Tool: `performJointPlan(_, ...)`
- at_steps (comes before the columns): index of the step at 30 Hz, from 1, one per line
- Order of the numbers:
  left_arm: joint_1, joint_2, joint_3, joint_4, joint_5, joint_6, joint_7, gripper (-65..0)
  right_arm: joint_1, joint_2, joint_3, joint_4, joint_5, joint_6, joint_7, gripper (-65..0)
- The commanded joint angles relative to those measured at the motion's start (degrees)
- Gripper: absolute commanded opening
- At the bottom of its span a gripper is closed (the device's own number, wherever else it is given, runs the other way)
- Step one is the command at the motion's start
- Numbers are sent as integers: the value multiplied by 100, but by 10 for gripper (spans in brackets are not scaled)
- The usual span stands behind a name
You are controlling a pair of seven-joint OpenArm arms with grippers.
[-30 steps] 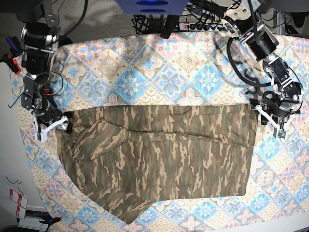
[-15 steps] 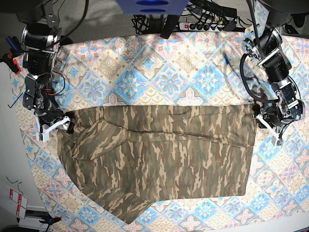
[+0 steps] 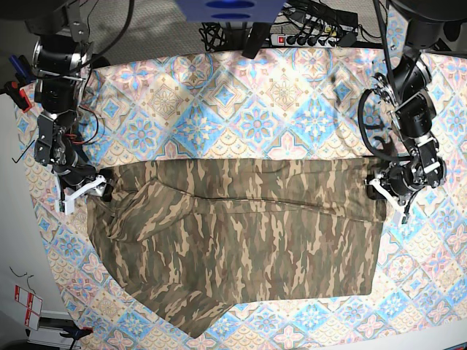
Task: Fold the T-shirt properly
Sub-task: 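Release the fabric and regrasp the folded edge with both grippers, then drag the folded shirt back toward the robot with both grippers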
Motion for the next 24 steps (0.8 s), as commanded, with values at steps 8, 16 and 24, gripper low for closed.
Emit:
performJointPlan(8, -60, -161, 38, -769, 136, -30, -463, -424, 15, 19, -30, -7, -75, 28, -280, -198)
performJointPlan(16, -7, 146, 29, -1086, 540, -30, -463, -513, 15, 19, -30, -7, -83, 28, -280, -201)
performJointPlan(24, 424, 137, 29, -1059, 619, -30, -252, -615, 24, 19, -39, -7, -83, 28, -456, -465)
